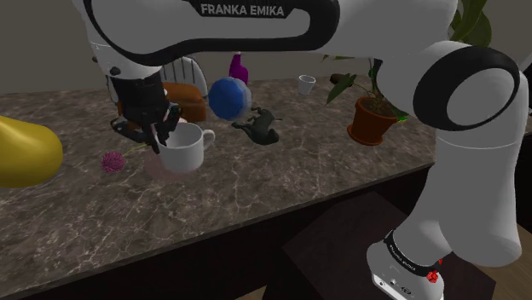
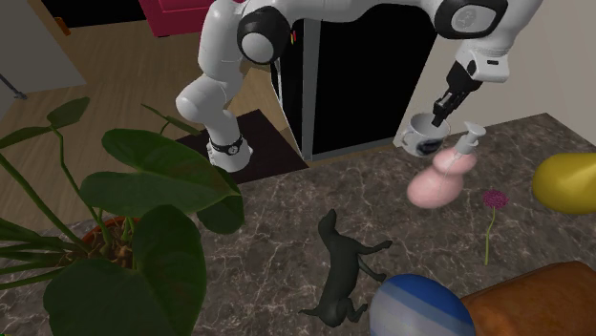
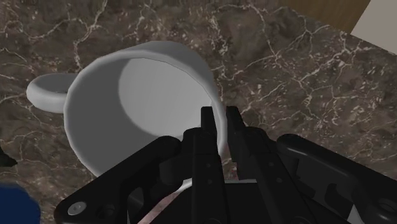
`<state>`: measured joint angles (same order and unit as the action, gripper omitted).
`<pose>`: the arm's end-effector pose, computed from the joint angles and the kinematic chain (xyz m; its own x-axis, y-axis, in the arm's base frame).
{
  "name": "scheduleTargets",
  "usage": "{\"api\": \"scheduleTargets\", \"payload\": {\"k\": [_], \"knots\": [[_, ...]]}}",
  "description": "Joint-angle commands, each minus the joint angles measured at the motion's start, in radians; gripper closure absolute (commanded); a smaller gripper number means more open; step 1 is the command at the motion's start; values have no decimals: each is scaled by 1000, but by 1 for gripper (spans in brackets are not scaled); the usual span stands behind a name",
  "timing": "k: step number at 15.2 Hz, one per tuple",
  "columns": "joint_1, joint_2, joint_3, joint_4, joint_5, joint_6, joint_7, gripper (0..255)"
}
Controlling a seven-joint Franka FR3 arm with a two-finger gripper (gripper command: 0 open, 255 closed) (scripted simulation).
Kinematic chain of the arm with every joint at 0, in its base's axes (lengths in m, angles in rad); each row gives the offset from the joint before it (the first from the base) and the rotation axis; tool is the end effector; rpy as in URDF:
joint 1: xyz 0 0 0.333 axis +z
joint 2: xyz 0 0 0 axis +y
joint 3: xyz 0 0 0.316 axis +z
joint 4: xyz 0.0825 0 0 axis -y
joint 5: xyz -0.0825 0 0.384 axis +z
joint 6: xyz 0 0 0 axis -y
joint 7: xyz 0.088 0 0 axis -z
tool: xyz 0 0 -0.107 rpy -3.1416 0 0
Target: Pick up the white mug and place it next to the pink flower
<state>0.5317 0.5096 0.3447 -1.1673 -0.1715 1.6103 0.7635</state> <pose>0.5004 0.4821 0.5111 0.9961 0.0850 -0.0253 0.0858 -0.9958 0.0316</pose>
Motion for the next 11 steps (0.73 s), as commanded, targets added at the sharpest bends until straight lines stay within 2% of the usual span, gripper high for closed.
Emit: {"api": "scheduleTargets", "payload": {"k": [1,3,11], "knots": [[51,84,0,135,-23,-54,31,255],[109,174,-4,287,-45,-115,54,255],[78,132,-1,105,-36,23,64,255]]}}
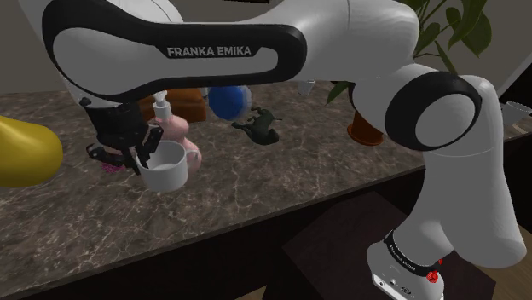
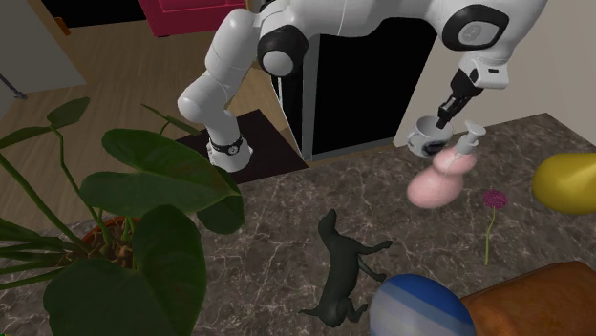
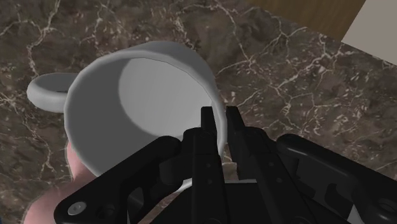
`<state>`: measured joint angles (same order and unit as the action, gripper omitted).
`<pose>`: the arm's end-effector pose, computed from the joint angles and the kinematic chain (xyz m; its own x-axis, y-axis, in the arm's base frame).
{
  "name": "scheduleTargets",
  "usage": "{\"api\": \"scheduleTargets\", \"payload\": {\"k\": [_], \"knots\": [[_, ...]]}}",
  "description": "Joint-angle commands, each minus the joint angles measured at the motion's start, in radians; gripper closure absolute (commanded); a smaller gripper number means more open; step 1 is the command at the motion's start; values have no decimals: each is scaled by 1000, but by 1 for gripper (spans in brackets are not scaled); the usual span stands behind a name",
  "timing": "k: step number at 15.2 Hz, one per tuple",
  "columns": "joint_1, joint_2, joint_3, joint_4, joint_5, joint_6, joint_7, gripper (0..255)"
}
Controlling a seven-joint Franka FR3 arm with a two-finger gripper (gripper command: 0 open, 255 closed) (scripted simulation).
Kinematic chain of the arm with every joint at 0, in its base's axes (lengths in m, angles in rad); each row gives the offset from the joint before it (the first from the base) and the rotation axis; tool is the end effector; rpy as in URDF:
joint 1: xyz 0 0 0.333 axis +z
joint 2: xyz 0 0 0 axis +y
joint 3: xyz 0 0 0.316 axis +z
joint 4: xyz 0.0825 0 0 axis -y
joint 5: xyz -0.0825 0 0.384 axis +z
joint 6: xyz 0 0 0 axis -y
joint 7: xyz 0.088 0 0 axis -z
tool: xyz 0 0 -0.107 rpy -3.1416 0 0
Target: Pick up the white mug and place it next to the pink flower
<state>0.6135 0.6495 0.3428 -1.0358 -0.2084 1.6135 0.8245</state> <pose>0.4954 0.5306 0.4753 0.9962 0.0831 -0.0259 0.0839 -0.9959 0.0324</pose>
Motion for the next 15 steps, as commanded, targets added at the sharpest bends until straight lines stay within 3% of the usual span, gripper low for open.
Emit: {"api": "scheduleTargets", "payload": {"k": [1,15], "knots": [[-6,-10,1,-44,2,34,4,255],[-27,-4,-4,-226,-5,219,18,255]]}}
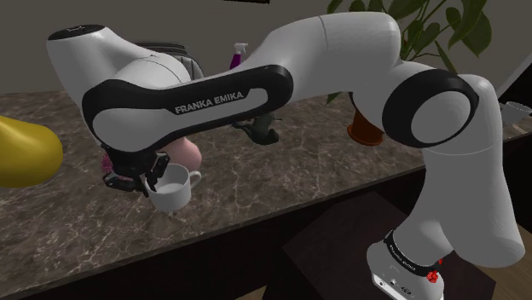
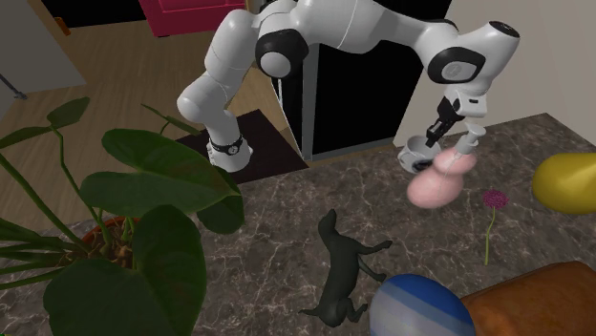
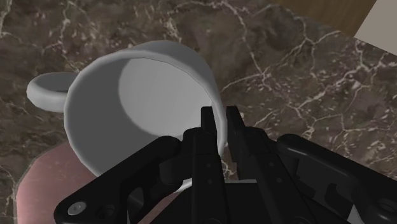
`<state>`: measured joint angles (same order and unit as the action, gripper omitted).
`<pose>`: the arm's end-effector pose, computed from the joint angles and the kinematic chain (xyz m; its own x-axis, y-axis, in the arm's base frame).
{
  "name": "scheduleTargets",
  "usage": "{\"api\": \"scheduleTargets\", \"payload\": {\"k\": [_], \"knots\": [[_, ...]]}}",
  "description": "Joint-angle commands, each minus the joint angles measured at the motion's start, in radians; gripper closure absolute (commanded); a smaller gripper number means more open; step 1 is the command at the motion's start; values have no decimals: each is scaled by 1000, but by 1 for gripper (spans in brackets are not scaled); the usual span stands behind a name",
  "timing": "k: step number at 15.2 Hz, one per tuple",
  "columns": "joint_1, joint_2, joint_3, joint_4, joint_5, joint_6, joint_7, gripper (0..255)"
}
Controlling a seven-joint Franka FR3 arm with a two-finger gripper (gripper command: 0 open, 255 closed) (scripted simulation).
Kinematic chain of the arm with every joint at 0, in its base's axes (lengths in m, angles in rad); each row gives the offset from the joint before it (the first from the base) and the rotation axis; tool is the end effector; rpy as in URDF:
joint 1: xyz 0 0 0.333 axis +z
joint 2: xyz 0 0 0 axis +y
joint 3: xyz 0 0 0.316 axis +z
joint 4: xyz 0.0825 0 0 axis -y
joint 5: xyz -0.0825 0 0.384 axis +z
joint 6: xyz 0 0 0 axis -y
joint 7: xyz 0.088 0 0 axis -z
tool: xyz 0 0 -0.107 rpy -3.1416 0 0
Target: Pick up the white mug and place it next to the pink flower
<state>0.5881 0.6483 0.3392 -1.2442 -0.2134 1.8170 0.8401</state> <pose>0.4955 0.5310 0.3958 0.9962 0.0829 -0.0259 0.0837 -0.9960 0.0323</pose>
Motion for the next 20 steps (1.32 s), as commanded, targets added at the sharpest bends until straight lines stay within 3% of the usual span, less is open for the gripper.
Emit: {"api": "scheduleTargets", "payload": {"k": [1,11,12,17,20], "knots": [[-2,0,-1,-27,-1,27,3,255],[-4,8,-3,-51,-5,58,6,255],[-4,8,-3,-51,-5,58,6,0],[-4,8,-3,-51,-5,58,6,0],[4,-3,1,33,2,-35,-2,0]]}}
